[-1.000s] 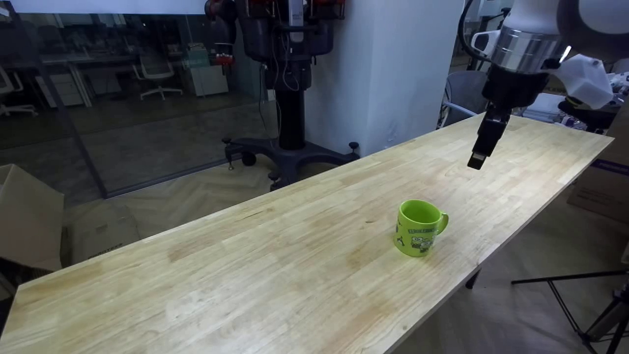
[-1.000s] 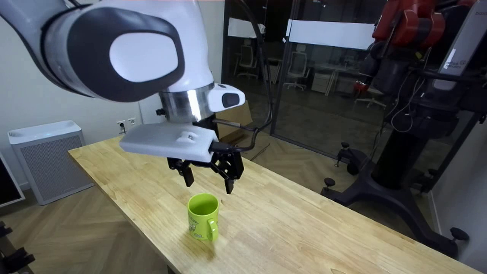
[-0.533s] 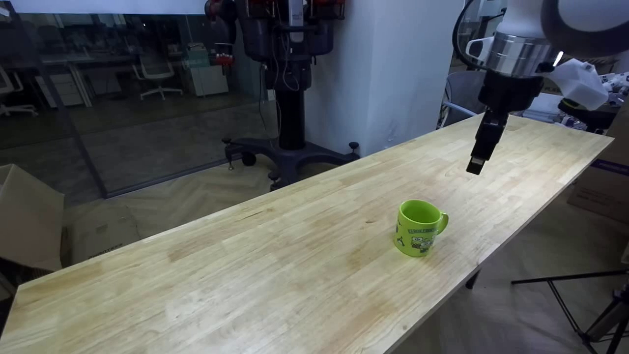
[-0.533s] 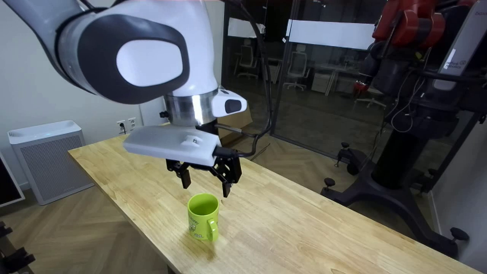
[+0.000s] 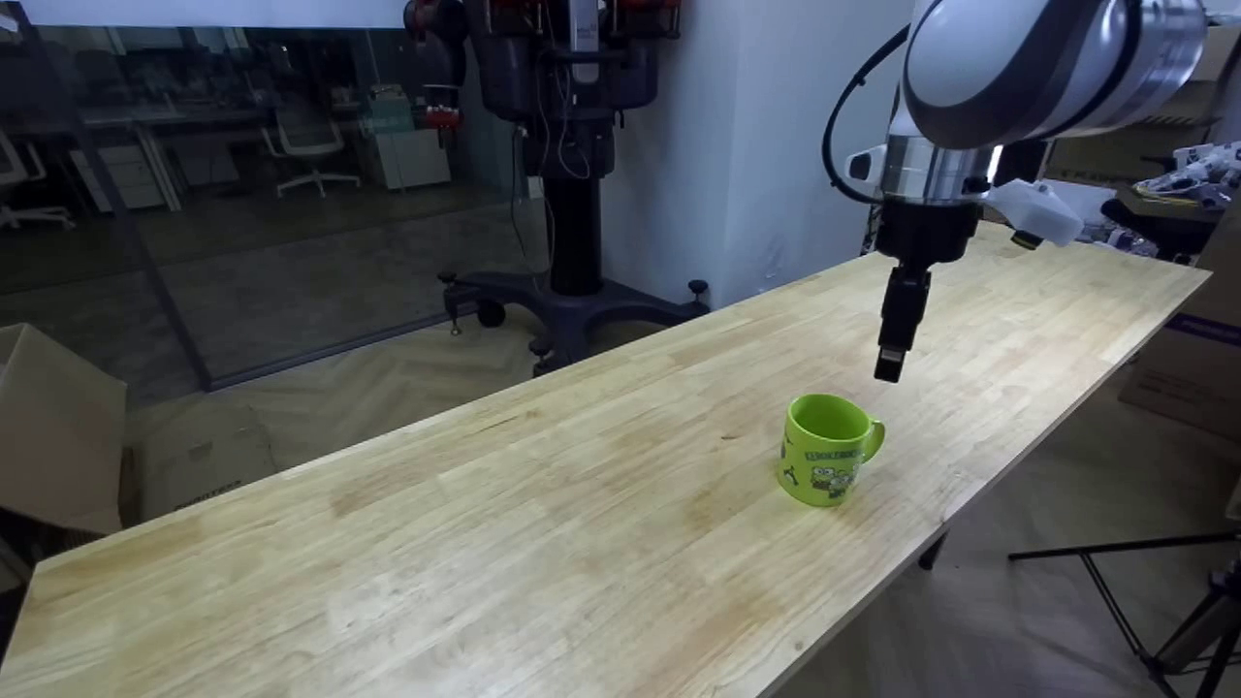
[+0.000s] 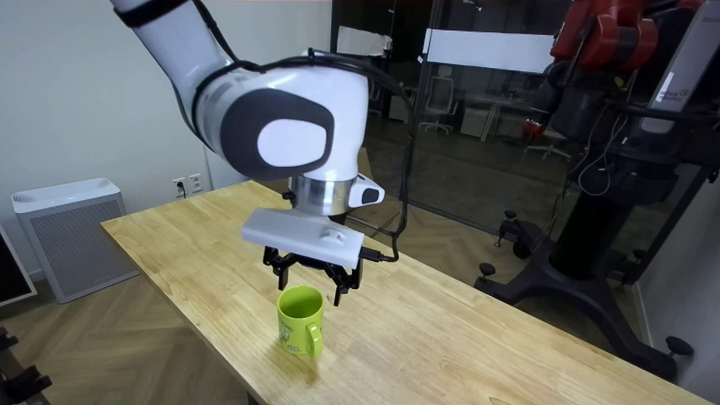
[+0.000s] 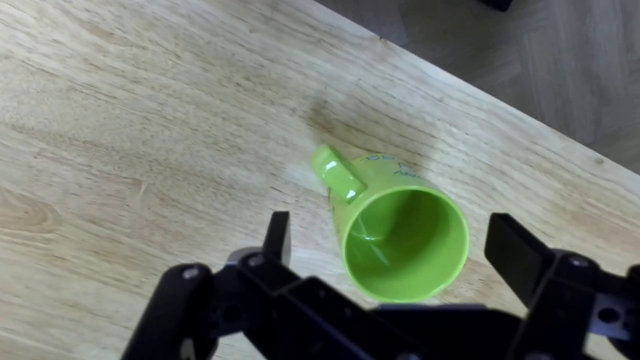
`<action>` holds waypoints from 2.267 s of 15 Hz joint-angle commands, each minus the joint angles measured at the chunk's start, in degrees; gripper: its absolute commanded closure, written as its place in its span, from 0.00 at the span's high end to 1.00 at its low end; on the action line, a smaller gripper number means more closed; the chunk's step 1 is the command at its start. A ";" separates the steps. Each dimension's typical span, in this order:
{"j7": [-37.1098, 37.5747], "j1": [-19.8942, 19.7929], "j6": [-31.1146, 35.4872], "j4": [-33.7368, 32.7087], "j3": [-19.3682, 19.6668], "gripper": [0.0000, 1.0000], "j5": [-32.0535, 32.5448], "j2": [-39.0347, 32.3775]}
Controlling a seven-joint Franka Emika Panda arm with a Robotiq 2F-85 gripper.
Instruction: Move the mug forward
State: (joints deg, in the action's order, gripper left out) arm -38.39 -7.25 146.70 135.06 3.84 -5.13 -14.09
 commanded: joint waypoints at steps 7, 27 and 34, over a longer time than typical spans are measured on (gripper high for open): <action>1.65 -2.01 -3.98 -14.61 -2.76 1.00 4.32 -14.74; 7.90 0.19 -8.60 -20.24 -3.33 0.03 11.79 -19.45; 16.65 2.38 -17.65 -29.62 -1.23 0.03 15.24 -21.38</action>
State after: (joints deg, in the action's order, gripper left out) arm -26.97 -6.25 135.12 112.23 1.25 8.22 -34.04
